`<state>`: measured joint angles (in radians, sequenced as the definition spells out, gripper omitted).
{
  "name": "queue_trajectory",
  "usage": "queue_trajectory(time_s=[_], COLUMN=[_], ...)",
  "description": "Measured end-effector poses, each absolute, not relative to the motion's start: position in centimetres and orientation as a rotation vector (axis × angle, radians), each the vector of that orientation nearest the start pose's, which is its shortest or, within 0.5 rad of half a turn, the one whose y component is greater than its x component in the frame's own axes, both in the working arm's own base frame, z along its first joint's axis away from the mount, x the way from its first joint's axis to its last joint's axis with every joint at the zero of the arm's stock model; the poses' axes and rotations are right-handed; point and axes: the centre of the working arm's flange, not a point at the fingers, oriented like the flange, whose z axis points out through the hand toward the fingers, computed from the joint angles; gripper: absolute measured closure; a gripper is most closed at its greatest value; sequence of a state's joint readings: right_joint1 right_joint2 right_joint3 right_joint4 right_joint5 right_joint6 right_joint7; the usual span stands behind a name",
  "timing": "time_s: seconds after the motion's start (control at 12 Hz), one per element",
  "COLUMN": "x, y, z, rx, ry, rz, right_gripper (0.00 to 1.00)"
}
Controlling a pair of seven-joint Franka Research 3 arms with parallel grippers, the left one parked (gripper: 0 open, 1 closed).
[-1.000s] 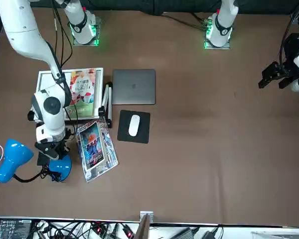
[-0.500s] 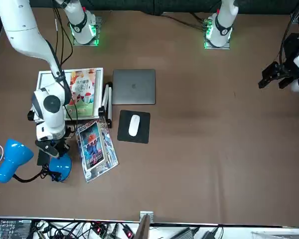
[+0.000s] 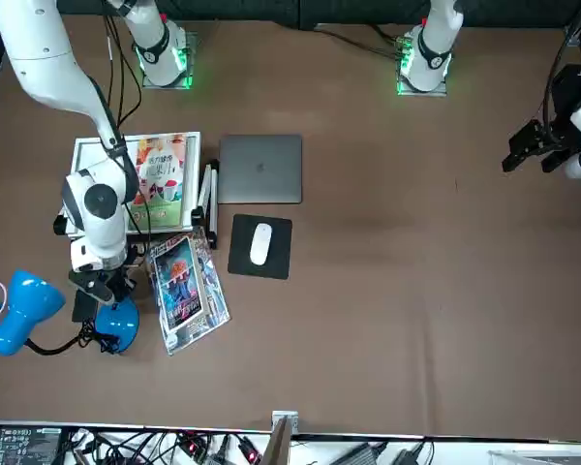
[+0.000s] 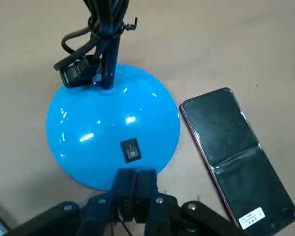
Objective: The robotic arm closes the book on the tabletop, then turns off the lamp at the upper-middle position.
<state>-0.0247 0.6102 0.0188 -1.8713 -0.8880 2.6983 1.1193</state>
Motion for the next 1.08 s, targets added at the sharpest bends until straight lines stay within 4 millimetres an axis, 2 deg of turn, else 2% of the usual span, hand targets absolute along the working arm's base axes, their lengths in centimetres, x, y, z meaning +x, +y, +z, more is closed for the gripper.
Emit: queue_trajectory(time_s=[0.5, 1.08], x=[64.7, 64.5], y=[2.3, 4.1], z=[19.7, 19.8], rx=[-3.290, -3.287], ry=[0.589, 0.560], rz=[-0.682, -0.667], right_gripper=[0.99, 0.99])
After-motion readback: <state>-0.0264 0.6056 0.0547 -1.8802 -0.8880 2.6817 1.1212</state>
